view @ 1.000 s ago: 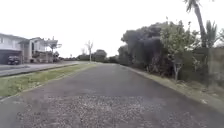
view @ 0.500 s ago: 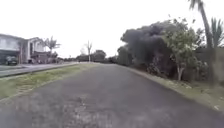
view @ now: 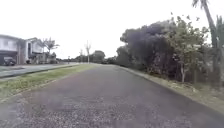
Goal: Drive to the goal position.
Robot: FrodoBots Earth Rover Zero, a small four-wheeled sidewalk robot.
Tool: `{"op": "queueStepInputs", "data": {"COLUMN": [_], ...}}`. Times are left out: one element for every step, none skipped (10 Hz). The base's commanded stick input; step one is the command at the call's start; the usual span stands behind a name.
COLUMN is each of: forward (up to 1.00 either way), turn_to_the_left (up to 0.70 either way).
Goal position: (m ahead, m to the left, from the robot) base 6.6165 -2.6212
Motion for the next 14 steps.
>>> {"op": "queueStepInputs", "data": {"forward": [0.70, 0.70, 0.70, 0.70, 0.70, 0.70, 0.70, 0.70, 0.70, 0.70, 0.70, 0.70, 0.70, 0.70], "turn_to_the_left": [0.00, 0.00, 0.00, 0.00, 0.00, 0.00, 0.00, 0.00, 0.00, 0.00, 0.00, 0.00, 0.00, 0.00]}}
